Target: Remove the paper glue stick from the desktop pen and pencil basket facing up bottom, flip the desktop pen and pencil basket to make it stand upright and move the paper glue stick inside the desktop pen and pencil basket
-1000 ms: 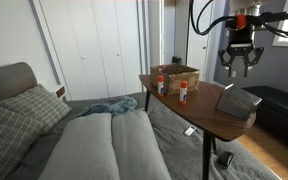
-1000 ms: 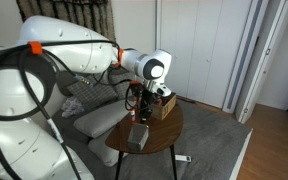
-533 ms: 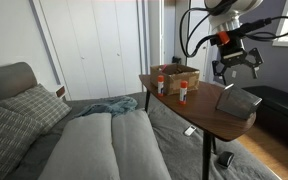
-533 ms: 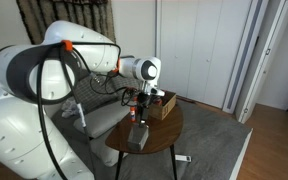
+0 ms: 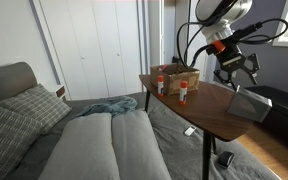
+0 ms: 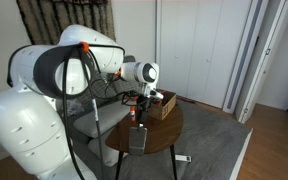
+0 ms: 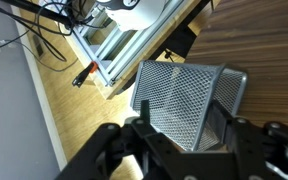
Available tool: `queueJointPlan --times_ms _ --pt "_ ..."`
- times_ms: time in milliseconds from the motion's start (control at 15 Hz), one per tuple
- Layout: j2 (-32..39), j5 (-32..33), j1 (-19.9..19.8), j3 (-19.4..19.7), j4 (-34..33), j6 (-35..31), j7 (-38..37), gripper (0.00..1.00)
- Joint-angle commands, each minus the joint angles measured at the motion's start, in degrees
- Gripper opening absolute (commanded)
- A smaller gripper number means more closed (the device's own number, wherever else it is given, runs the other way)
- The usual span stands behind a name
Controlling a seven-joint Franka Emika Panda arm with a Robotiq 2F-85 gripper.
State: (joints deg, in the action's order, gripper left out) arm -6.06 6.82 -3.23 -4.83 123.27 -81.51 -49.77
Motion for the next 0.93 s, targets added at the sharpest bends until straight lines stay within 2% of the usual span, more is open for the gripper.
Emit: queueJointPlan --times_ms 0,67,133,200,267,600,867 --pt "2.0 1.6 1.5 0.5 -2.1 2.9 -1.3 0.82" --pt "2.3 1.5 1.7 0.5 -2.3 3.1 -1.4 0.66" --pt "2.5 1.5 1.9 0.5 -2.3 3.2 -1.4 0.38" --pt "2.7 1.4 2.0 0.5 -2.3 3.1 -1.4 0.41" --pt "2.8 1.3 2.1 0.5 -2.3 2.9 -1.5 0.38" --pt "3.1 0.7 2.4 0.8 -2.1 2.2 -1.5 0.02" --pt "0.7 -0.5 1.7 2.1 -2.9 2.5 0.8 0.02"
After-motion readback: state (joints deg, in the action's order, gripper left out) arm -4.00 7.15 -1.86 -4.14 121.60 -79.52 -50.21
